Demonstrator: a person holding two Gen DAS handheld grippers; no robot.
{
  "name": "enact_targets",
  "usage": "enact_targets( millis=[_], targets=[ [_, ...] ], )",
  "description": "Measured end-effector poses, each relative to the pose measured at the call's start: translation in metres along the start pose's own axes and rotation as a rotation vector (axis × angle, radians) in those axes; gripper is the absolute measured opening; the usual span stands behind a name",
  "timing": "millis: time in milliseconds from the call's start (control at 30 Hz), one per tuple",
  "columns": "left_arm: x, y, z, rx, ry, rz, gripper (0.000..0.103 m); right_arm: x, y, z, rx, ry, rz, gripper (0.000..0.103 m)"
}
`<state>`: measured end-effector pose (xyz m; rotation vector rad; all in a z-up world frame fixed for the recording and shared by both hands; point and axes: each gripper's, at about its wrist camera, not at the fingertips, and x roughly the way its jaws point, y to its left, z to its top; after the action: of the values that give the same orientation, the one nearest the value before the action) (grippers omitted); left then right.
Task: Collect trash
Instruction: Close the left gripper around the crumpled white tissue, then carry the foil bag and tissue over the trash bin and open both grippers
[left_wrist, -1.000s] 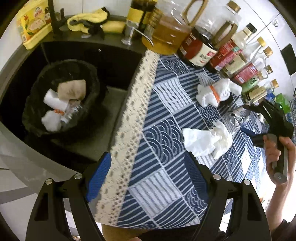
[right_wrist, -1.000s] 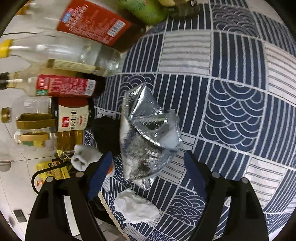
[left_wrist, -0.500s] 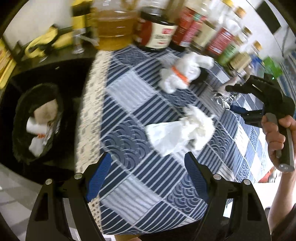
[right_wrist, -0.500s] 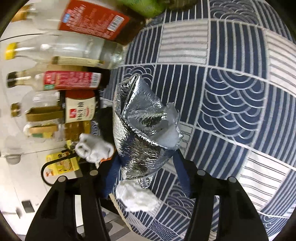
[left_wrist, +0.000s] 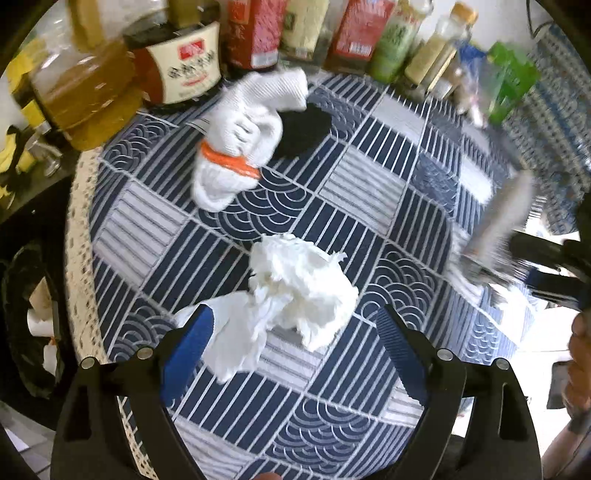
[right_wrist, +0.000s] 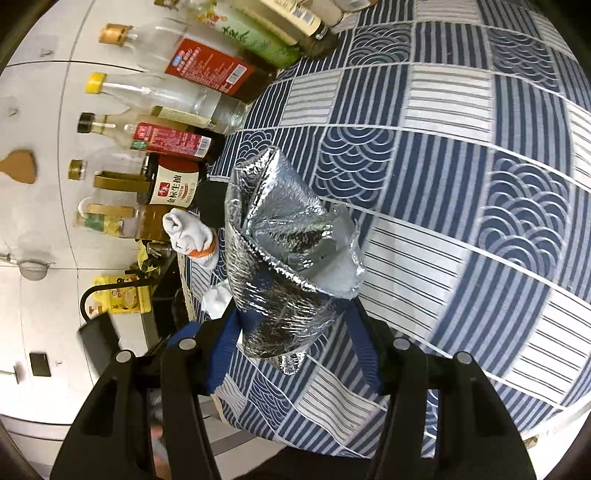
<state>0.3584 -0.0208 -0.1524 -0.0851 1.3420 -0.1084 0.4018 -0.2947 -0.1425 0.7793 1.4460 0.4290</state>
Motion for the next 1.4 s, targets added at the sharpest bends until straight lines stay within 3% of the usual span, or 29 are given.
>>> enact_targets(
  millis=[167,233,533,767,967,1400],
  targets=[
    [0.021,-0.010,0.009,-0.009,0.028,0.054,0.085,-0.019,-0.010,-0.008,-0.009,-0.033,0.045,0.057],
    [0.026,-0.016,0.012,-0.003,0.017,0.062,0.065,-0.021,-0.018,-0.007,-0.002,-0.032,0.067,0.057],
    [0.030,-0.014,0.030,-0.061,0.008,0.051,0.045,-0.021,-0.026,0.006,-0.059,-0.022,0.072,0.057],
    [0.024,-0.013,0.028,-0.085,0.012,0.026,0.043,-0.007,-0.022,0.008,-0.086,0.035,0.092,0.058],
    [0.010,-0.014,0.023,-0.069,-0.032,0.004,0.042,0.004,-0.006,0.006,-0.124,0.062,0.106,0.058],
    [-0.036,0.021,-0.004,-0.118,-0.103,-0.068,0.042,0.051,0.044,-0.018,-0.196,0.144,0.066,0.058]
  ],
)
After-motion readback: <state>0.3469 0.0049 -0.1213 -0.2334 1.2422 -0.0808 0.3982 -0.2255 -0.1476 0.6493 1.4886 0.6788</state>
